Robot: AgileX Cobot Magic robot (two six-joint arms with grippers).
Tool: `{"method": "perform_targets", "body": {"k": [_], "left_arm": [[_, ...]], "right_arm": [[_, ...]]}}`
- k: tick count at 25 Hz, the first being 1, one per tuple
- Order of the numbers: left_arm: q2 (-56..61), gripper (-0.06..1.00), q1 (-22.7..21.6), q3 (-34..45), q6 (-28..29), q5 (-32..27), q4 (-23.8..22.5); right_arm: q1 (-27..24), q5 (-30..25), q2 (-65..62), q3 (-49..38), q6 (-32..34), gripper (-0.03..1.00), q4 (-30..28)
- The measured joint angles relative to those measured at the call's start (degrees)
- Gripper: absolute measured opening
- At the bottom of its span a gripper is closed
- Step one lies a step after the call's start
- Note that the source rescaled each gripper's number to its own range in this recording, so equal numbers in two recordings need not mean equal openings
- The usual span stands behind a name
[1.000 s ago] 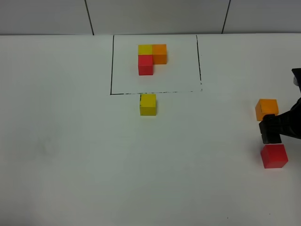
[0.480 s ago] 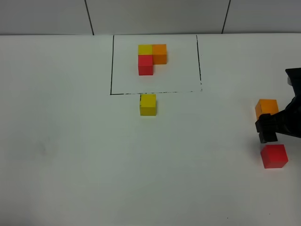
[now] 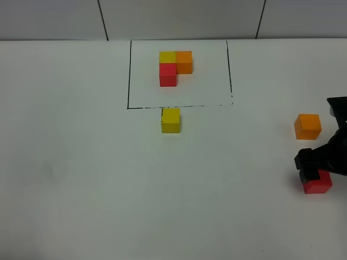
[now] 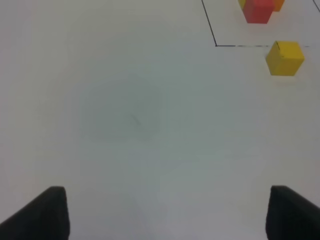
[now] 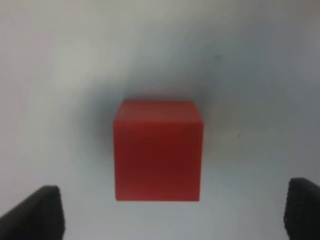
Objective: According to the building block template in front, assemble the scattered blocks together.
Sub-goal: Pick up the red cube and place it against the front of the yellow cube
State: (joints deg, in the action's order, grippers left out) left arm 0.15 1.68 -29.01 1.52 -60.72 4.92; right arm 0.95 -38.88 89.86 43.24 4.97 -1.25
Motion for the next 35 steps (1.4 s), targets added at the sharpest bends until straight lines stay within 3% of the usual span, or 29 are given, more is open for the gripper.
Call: {"method": "perform_targets", "body": {"k": [11,21,23,25,27,29,35], "left_arm": [[0.0,0.73,0.0,0.0,0.0,0.0,0.0],[0.0,0.73,0.0,0.0,0.0,0.0,-0.1],[0.0,0.73,0.0,0.0,0.0,0.0,-0.2],[0.0,0.73,0.0,0.0,0.0,0.0,-0.3],[0.0,0.73,0.0,0.0,0.0,0.0,-0.3],[0.0,0.73,0.0,0.0,0.0,0.0,-0.3],[0.0,0.73,0.0,0.0,0.0,0.0,-0.3]], "right_arm": [[2.1,5.2,3.8,-2.0,0.8,0.79,1.7],[2.1,5.3,6.4,-2.1,1.3,0.78,1.7],[2.1,5.3,6.5,-2.3,1.3,0.72,1.7],[2.1,5.3,6.5,-2.3,1.7,0.56,1.7],[2.1,5.3,6.5,-2.3,2.3,0.33,1.7],[2.1,5.3,6.5,-2.3,2.7,0.00,1.2],[2.1,5.1,6.4,-2.3,4.0,0.01,1.2]]}}
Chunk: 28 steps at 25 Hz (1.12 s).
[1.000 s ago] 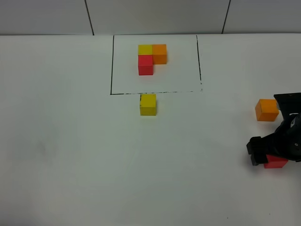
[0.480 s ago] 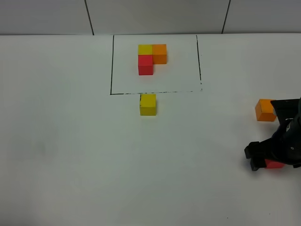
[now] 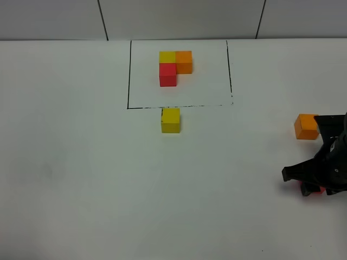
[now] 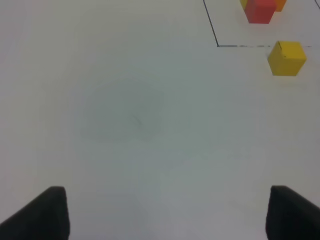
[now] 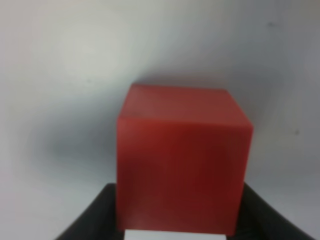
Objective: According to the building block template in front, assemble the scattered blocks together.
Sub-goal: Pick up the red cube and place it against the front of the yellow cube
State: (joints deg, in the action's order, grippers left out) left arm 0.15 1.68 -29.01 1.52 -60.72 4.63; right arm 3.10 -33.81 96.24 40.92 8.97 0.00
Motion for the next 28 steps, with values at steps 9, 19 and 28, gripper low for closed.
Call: {"method": "perform_targets", "body": {"k": [9,19,28], "left_arm": [[0.0,0.73,0.0,0.0,0.0,0.0,0.0],[0.0,0.73,0.0,0.0,0.0,0.0,-0.1],[0.0,0.73,0.0,0.0,0.0,0.0,-0.1]], "right_arm": [[6.2,-8.4,-6.9,3.1,5.4,0.01,-0.9],[28.1,-13.3,-7.9,9.4,36.9,0.01,-8.2],[36.1,-18.0,0.3,19.4,44.2,0.01,-10.2]]}}
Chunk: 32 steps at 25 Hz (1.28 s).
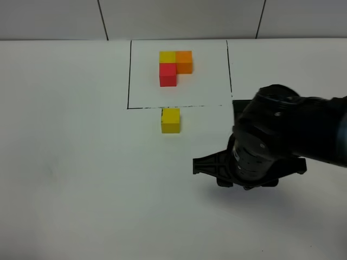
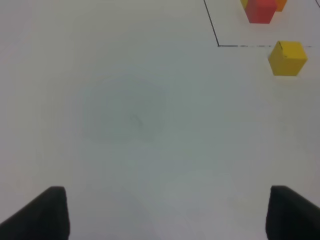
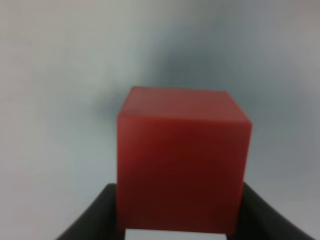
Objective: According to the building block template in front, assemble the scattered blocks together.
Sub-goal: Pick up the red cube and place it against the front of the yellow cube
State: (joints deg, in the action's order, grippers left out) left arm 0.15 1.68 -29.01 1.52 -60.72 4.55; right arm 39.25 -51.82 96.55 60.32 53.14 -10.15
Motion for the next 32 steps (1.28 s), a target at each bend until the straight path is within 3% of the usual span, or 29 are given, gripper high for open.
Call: {"method": "perform_targets", "body": {"k": [20,32], "left_arm": [[0.0,0.73,0.0,0.0,0.0,0.0,0.0],[0.0,0.73,0.0,0.0,0.0,0.0,0.0]], "right_arm": [[3.8,-5.5,26.1,32.9,-4.8,0.01,-0.2],[3.8,-5.5,33.1,37.0,-5.0,0.01,-2.6]]}}
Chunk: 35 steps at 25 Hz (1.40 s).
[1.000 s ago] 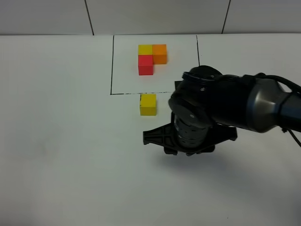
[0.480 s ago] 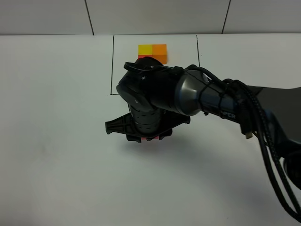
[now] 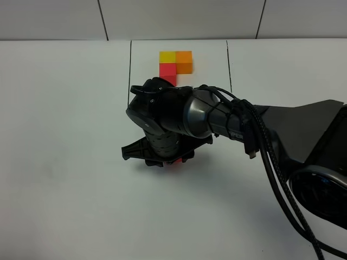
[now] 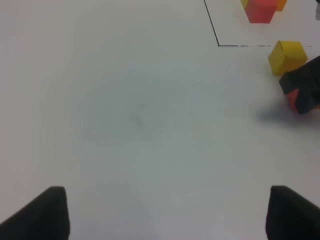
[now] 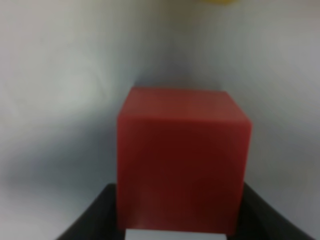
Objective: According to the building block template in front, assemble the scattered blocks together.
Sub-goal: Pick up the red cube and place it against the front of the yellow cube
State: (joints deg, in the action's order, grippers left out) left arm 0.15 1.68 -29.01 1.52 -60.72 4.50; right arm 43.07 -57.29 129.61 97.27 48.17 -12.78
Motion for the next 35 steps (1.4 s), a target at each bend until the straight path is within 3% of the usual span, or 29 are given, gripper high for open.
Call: {"method": "perform_targets", "body": {"k": [35], "left_arm": [[0.0,0.73,0.0,0.0,0.0,0.0,0.0]], "right_arm": [[-1.7,2.9,3.5,2.2,0.0,0.01,-0.8]]}}
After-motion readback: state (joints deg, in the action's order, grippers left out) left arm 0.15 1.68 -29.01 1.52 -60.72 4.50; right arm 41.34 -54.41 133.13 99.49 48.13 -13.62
